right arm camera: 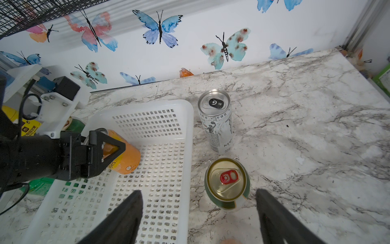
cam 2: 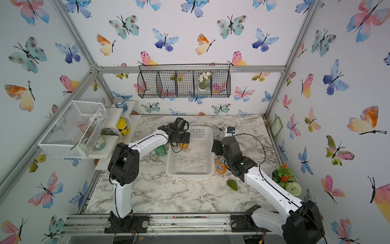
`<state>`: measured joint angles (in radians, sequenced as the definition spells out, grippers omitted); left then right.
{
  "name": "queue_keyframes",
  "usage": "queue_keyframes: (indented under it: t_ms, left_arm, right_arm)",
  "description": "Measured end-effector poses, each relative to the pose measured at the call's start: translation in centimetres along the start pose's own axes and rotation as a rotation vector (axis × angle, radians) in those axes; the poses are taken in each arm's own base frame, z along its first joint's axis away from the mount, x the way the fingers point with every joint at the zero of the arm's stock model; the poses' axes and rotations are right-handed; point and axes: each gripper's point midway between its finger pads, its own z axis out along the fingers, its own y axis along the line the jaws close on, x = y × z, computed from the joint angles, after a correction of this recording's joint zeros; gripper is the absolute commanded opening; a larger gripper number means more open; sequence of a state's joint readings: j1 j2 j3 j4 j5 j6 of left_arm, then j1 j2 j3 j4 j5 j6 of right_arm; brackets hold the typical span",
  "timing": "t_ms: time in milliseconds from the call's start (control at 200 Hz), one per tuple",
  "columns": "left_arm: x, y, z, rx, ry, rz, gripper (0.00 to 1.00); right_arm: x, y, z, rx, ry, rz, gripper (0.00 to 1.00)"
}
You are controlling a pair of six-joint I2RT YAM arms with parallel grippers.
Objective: Take out the drinks from the basket
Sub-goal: Pick up the drink from the basket, then place the drink at the center of the board.
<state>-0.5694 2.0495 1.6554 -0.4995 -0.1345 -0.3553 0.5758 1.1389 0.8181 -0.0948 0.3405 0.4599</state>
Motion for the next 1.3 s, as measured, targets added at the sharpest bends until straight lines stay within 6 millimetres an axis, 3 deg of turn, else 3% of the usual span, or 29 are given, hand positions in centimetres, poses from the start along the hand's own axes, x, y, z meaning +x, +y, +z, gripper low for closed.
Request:
queue_keyframes:
  t_ms: [400, 581, 716, 836, 971, 1141, 1301]
  left_arm:
    - [0.0, 0.0, -0.1, 0.000, 0.002, 0.000, 0.64]
    - [-0.1, 0.3, -1.7, 0.006, 0.014, -0.003, 0.64]
    - [-1.6, 0.1, -5.3, 0.032, -0.037, -0.012, 0.64]
    - [-3.8, 0.1, -10.9, 0.075, -0.144, -0.027, 0.64]
    - [-4.9, 0.7, -16.9, 0.111, -0.254, -0.041, 0.65]
    - [-3.3, 3.1, -21.7, 0.108, -0.322, -0.061, 0.67]
    - [-0.7, 6.3, -22.8, 0.043, -0.329, -0.089, 0.66]
  right_arm:
    - [0.2, 0.0, 0.2, 0.002, 0.005, -0.002, 0.87]
    - [0.1, 0.0, 0.2, 0.002, 0.003, -0.001, 0.86]
    - [0.1, 0.0, 0.3, 0.002, 0.004, -0.001, 0.86]
    - [0.3, 0.0, 0.4, 0.004, 0.009, -0.004, 0.86]
    - [0.6, 0.0, 0.6, 0.007, 0.017, -0.006, 0.86]
    - [0.5, 0.0, 0.7, 0.006, 0.015, -0.006, 0.86]
    - [0.2, 0.2, 0.6, 0.002, 0.006, -0.002, 0.86]
